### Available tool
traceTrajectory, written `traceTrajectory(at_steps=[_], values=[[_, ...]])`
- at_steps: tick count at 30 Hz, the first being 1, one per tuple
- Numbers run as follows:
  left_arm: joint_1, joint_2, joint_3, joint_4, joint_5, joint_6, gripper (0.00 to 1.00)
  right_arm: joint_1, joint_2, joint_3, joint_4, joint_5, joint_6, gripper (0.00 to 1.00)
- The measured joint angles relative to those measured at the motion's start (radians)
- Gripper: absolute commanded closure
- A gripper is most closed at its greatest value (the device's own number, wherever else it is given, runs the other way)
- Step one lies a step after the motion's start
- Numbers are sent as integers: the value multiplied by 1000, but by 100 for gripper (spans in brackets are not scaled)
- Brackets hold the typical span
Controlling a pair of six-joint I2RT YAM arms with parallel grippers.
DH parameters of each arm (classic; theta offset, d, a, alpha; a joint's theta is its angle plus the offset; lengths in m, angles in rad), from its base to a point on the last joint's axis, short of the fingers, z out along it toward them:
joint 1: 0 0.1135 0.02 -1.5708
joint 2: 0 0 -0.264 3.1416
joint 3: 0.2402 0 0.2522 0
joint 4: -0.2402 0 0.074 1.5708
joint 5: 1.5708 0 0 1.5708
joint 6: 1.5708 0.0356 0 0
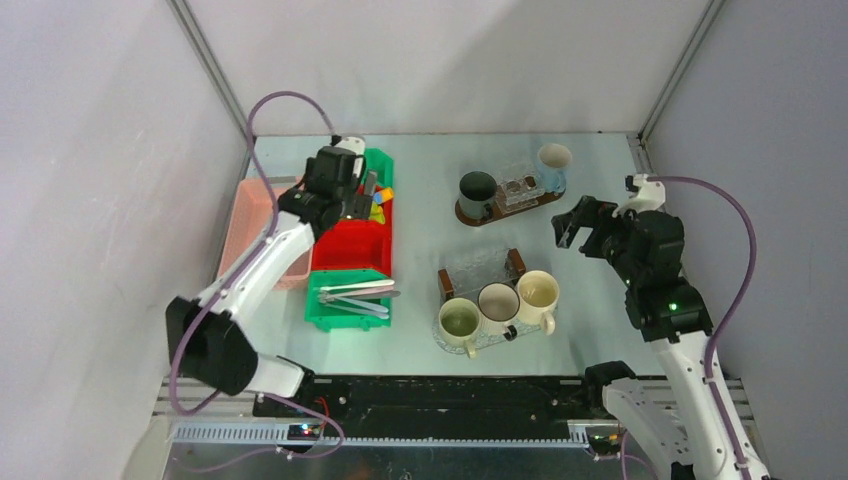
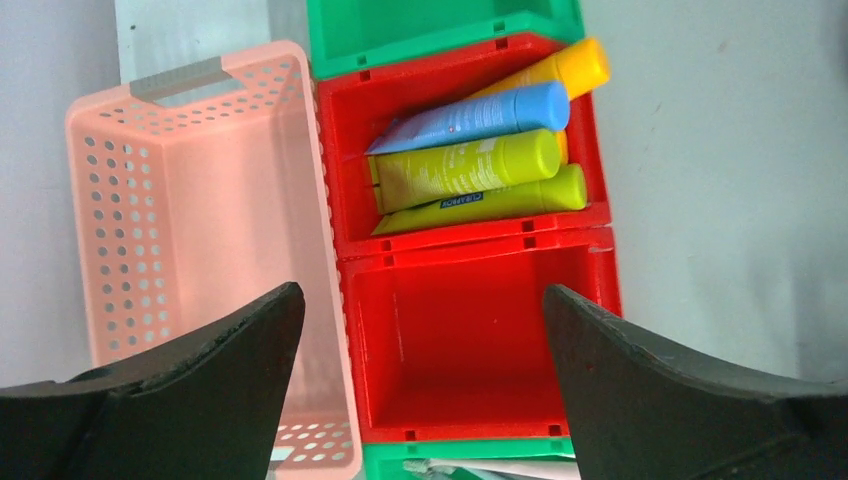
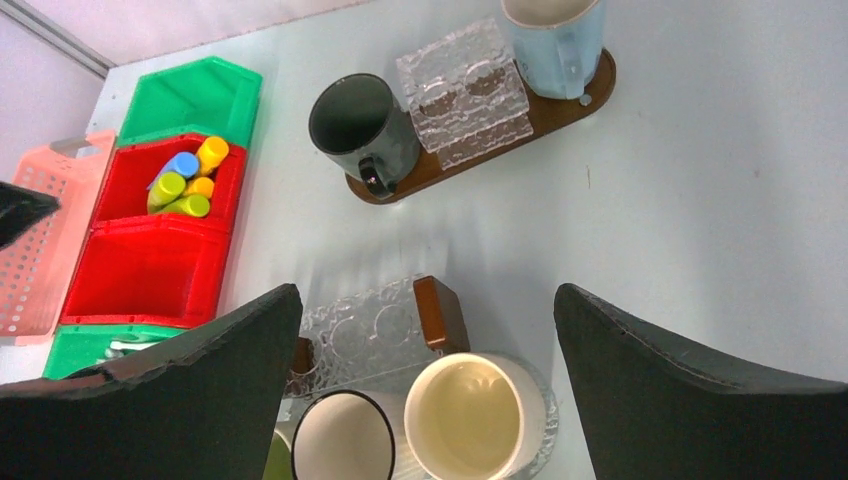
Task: Prepare toiletry sets of a toothbrush and toothpaste on the tray
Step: Pick up the toothpaste from the storage box.
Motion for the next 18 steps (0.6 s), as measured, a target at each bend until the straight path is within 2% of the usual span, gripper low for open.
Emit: traceTrajectory(at_steps=[8,18], values=[[1,252,155,-100,-4,122,15,-2,-52,-19,19,-2,-12,1],[1,482,329,-128,22,154,32,-5,-40,-27,14,-2,-30,1]])
